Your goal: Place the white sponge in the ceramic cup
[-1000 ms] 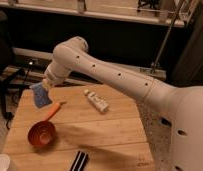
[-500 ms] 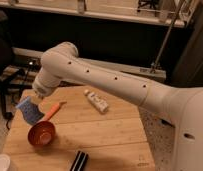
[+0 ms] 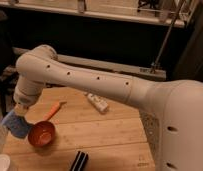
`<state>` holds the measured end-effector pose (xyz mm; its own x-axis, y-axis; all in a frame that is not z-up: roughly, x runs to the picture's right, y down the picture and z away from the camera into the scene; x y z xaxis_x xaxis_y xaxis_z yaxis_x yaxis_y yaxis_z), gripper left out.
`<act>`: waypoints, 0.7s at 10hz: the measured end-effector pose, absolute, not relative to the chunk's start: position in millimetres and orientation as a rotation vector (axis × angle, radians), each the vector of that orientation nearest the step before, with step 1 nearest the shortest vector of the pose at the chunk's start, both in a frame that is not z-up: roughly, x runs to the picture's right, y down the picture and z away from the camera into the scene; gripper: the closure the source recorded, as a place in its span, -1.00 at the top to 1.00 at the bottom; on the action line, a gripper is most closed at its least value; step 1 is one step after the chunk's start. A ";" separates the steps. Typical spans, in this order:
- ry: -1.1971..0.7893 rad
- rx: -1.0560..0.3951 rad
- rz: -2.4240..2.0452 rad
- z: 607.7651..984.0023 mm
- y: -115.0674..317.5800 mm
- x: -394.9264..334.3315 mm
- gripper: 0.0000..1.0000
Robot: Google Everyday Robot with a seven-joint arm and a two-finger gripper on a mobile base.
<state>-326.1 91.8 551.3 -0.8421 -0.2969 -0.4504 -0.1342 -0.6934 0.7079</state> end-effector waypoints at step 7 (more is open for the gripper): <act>-1.338 0.886 -2.772 536.6 130.3 -371.0 -1.00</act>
